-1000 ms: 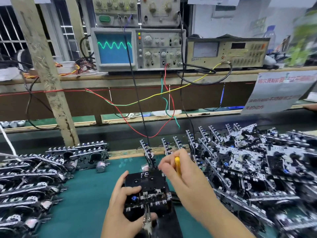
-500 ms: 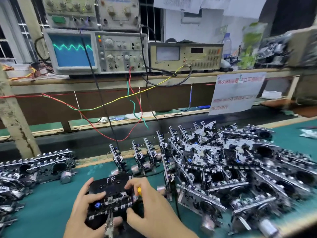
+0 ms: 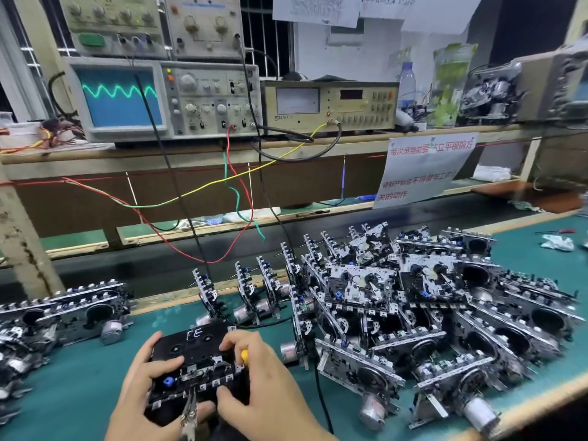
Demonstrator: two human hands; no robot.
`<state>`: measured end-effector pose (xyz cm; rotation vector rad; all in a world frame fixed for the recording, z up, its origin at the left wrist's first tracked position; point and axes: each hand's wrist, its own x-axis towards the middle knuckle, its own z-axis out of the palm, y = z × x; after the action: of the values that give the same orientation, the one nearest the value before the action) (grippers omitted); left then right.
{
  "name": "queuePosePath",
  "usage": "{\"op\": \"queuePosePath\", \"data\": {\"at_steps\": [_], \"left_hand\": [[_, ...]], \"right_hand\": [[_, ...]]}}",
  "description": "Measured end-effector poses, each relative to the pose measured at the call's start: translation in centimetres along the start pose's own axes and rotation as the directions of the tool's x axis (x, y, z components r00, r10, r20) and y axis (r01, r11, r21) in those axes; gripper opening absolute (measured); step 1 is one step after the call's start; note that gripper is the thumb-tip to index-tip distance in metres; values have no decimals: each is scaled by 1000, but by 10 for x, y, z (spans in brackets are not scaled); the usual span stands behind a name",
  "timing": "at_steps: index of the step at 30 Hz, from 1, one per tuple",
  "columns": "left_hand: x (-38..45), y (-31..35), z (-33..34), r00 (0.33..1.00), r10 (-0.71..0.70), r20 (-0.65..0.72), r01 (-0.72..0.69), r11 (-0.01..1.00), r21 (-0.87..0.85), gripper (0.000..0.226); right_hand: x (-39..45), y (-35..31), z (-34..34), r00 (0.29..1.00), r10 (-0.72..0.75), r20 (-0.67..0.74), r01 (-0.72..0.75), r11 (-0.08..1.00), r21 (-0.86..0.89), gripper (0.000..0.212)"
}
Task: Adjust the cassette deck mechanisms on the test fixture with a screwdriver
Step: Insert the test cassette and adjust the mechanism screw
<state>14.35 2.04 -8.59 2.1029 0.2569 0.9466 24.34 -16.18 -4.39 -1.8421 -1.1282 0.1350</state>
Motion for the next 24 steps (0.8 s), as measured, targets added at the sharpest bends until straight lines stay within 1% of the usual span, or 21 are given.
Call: {"op": "queuePosePath", "data": {"at_steps": [3,7,10,11,13,15,17,18,19,21,22,23,24], "left_hand": [[-1,6,0,1000,-11,-13,10,1000,-28,65],[-3,11,-1,1000,-18,0,18,999,-41,68],[-5,15,-8,994,-92,54,94,995,-31,69],[-5,16,-14,990,-108,87,109,994,-5,67],[-5,20,-27,978,-125,165,119,992,48,60],[0,31,-37,965,-148,215,130,987,95,46],[15,45,-39,960,-155,235,112,977,183,31],[25,51,-37,956,-155,251,84,959,270,31],[36,57,-34,945,-167,283,50,925,376,42],[53,67,-23,890,-255,379,-3,826,564,81],[59,71,-17,855,-292,428,-35,791,611,98],[63,72,-11,826,-309,472,-78,766,638,109],[65,72,-5,802,-317,507,-130,735,665,115]], "right_hand": [[-1,2,1,1000,-8,1,8,1000,-1,40],[-1,2,-1,1000,-17,12,17,1000,6,37],[-8,3,2,999,-40,16,41,998,-48,24],[-12,3,4,999,-40,-3,40,996,-77,21],[-21,5,4,997,0,-83,-11,992,-127,17],[-24,6,-1,984,-6,-179,-30,981,-194,11],[-24,4,-10,980,19,-196,-60,977,-206,5],[-24,2,-14,980,32,-199,-72,978,-198,9],[-25,1,-18,976,40,-215,-79,981,-177,11],[-27,-1,-25,953,48,-298,-84,991,-109,7],[-28,-3,-28,937,47,-345,-76,995,-69,7],[-28,-4,-31,921,53,-386,-64,998,-16,8],[-29,-6,-35,906,77,-416,-60,997,54,10]]}}
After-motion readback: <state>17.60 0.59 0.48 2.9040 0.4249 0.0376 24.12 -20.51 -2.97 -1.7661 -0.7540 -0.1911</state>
